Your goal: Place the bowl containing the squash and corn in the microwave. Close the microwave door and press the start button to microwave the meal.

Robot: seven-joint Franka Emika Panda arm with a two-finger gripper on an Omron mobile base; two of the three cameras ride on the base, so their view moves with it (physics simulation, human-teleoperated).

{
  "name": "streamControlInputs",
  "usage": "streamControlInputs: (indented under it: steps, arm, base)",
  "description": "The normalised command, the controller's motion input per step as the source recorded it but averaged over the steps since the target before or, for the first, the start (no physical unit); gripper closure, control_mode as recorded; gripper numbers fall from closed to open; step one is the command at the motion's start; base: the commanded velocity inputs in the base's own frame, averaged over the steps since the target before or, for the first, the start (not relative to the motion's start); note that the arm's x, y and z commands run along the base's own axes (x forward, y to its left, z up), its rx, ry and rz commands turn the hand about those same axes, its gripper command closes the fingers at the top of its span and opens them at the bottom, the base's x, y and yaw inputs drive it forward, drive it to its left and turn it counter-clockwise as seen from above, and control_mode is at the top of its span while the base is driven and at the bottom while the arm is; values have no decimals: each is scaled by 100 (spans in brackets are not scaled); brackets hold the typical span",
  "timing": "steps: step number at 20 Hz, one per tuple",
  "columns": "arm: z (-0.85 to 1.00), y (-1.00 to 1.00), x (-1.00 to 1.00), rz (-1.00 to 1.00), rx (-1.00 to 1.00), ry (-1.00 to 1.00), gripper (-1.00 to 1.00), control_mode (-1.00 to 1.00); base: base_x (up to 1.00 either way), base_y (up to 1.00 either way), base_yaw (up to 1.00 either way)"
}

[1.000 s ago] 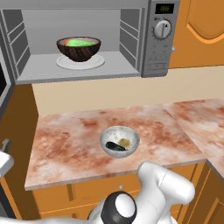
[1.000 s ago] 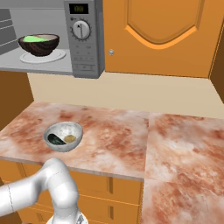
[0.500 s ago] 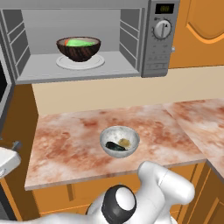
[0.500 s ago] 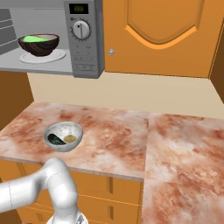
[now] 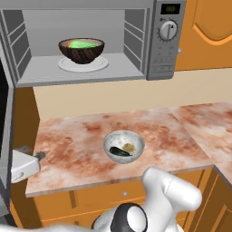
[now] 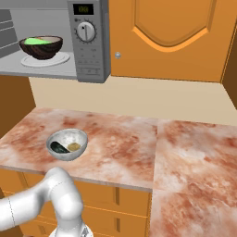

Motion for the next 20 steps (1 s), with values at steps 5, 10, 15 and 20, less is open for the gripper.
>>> streamControlInputs:
  steps: [5,10,15,20]
  arm:
    - [100,-88,24,-14,0,42,-100,-100]
    - [100,-95,21,-14,0,45,-100,-100]
    - [100,-99,26,-15,0,48,-100,-100]
    - [100,-100,24,-15,0,46,-100,-100]
  base:
    - [0,0,0]
    - [0,0,0]
    - [0,0,0]
    - [0,0,0]
